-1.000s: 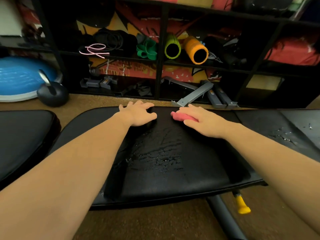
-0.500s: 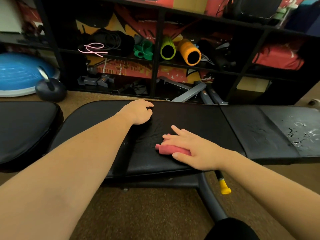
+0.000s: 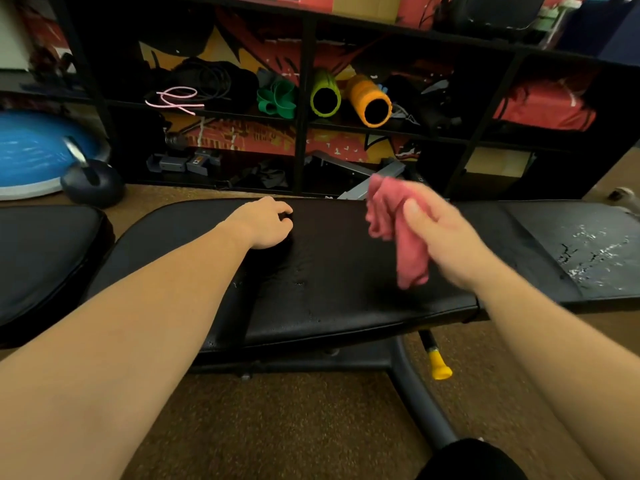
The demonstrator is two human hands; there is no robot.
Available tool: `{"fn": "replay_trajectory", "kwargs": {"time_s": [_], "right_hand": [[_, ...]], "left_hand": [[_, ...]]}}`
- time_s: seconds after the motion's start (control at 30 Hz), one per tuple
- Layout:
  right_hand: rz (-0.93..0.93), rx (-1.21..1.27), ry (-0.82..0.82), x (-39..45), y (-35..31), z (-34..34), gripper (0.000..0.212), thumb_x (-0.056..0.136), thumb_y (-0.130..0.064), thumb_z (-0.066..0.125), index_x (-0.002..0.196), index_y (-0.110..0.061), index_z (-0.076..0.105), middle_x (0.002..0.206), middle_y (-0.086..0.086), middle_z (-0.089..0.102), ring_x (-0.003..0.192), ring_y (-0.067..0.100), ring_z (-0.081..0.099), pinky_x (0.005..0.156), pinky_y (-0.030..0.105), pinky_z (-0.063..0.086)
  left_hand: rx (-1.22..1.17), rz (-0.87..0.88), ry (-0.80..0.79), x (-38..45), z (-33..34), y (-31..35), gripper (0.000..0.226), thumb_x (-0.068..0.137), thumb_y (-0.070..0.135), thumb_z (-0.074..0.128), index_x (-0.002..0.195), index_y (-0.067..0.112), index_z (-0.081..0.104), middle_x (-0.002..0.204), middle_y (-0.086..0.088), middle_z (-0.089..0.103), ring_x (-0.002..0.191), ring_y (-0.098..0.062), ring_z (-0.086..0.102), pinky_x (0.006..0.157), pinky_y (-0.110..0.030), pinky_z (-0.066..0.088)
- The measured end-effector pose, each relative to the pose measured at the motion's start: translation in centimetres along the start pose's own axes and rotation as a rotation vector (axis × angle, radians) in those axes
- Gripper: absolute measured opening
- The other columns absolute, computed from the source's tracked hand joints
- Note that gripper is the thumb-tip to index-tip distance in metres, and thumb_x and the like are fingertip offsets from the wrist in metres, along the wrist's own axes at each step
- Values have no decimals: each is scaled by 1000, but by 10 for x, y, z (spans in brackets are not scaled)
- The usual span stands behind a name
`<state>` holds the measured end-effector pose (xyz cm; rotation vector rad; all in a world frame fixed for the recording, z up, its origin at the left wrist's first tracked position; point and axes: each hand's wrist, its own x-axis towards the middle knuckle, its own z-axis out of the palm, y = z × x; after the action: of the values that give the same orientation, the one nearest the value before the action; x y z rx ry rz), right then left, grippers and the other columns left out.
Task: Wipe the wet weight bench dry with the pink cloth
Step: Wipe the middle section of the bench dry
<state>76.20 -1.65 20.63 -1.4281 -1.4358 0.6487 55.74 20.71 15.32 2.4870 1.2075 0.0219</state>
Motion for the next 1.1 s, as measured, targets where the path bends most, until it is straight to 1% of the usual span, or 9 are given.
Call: {"fn": "replay_trajectory", "kwargs": {"time_s": [0.1, 0.23, 0.3, 0.37, 0.53, 0.67, 0.8, 0.97, 1.1], "right_hand": [[23, -367, 79, 40, 11, -29, 34, 107, -32, 43, 139, -39, 51, 126, -20, 62, 116, 4, 59, 105, 39, 48], [205, -682, -137, 90, 45, -35, 38, 107, -37, 42, 143, -47, 46, 121, -12, 64, 95, 16, 68, 85, 40, 59], [240, -772, -312, 101, 66, -24, 43, 107, -41, 42, 149, -45, 42, 146, -7, 54, 124, 19, 59, 104, 36, 46], [214, -798, -361, 104, 74, -12, 47, 107, -40, 43, 153, -37, 38, 159, -8, 38, 145, 17, 36, 118, 34, 27], [100, -816, -496, 70, 59, 17, 50, 107, -36, 43, 156, -39, 32, 164, -15, 24, 153, 6, 13, 121, 27, 8], [-11, -737, -599, 18, 40, 42, 46, 108, -35, 41, 153, -42, 37, 164, -18, 25, 153, 3, 8, 125, 31, 5], [-108, -647, -633, -26, 27, 56, 44, 108, -28, 45, 151, -38, 43, 161, -17, 32, 152, 0, 13, 126, 30, 8], [-100, -502, -564, -57, 19, 58, 41, 105, -18, 50, 142, -35, 55, 149, -19, 49, 143, -6, 32, 119, 17, 20], [-102, -374, -169, -55, 13, 39, 36, 102, -12, 55, 130, -32, 63, 125, -20, 63, 119, -9, 55, 105, 13, 37]], "left_hand": [[46, 2, 16, 8, 3, -2, 46, 100, 47, 41, 143, 33, 46, 147, -3, 42, 132, -31, 43, 107, -46, 40], [70, -2, 28, 14, 8, -2, 46, 97, 51, 41, 140, 35, 45, 143, 0, 43, 129, -31, 43, 106, -51, 42], [46, -8, 26, 14, 9, -3, 45, 98, 48, 40, 141, 35, 45, 144, 1, 42, 129, -31, 42, 106, -50, 41], [20, -4, 20, 13, 10, -5, 45, 100, 44, 38, 144, 35, 43, 146, 1, 41, 131, -31, 41, 107, -48, 40], [0, -13, 25, 3, 15, -5, 50, 101, 38, 36, 151, 35, 37, 157, 2, 33, 139, -30, 36, 113, -50, 34], [29, -62, 40, -12, 17, -2, 52, 103, 36, 33, 154, 36, 32, 164, 7, 24, 150, -25, 22, 119, -60, 17], [40, -110, 39, -32, 17, -2, 51, 103, 40, 33, 154, 37, 30, 164, 4, 24, 150, -28, 20, 118, -63, 15], [-7, -92, 82, -67, 14, -6, 52, 103, 43, 39, 153, 38, 31, 163, 4, 26, 148, -28, 27, 118, -61, 19], [-31, 35, 186, -118, 17, -19, 51, 99, 48, 47, 148, 37, 40, 157, 8, 36, 140, -23, 40, 115, -54, 32]]}}
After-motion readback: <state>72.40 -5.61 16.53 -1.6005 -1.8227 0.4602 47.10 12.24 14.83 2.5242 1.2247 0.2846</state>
